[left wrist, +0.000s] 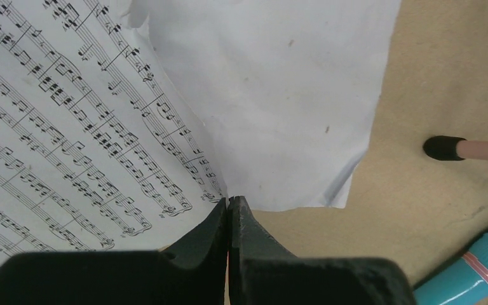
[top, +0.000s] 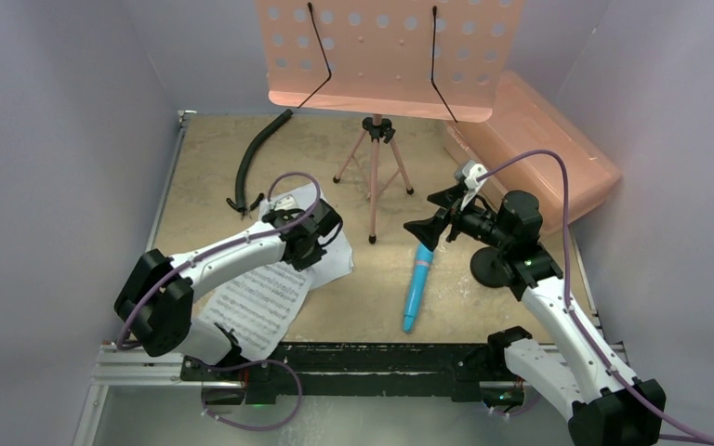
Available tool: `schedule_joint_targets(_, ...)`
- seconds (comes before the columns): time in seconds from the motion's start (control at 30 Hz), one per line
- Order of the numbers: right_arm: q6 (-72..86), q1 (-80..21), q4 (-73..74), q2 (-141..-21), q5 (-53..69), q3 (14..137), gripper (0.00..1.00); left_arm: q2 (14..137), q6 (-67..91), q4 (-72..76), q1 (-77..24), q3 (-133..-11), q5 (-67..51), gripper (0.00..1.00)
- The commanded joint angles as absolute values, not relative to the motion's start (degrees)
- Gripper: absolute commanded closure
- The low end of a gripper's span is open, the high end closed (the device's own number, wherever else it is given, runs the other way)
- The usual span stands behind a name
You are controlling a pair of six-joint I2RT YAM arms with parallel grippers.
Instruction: Set up the instrument practice props
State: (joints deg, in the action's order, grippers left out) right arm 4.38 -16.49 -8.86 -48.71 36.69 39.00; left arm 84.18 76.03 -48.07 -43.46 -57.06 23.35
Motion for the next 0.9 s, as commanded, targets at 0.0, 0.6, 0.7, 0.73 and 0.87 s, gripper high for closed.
schedule_joint_targets(0.0, 5.9, -16.6, -9.5, -48.2, 35.3, 42.0, 0.02, 81.5, 66.5, -42.0, -43.0, -60.6, 25.6, 1.00)
schedule_joint_targets(0.6, 21.5, -16.6, -8.7, -49.8, 18.8, 47.1, 0.02, 54.2, 42.3, 0.0, -43.1, -41.7, 23.9, 1.00)
schedule_joint_targets(0.7, 22.8, -16.6, -6.4, -49.9, 17.5, 48.4, 0.02, 50.1, 40.8, 9.2, -43.0, -36.9, 19.1, 1.00)
schedule_joint_targets(0.73, 23.4, -16.7, -5.1, -50.1, 17.3, 49.1, 0.02, 49.4, 40.3, 12.0, -43.0, -35.7, 16.9, 1.00)
schedule_joint_targets(0.87, 23.9, -16.6, -1.6, -50.6, 18.8, 51.4, 0.02, 50.0, 39.7, 17.9, -43.0, -35.0, 9.9, 1.00)
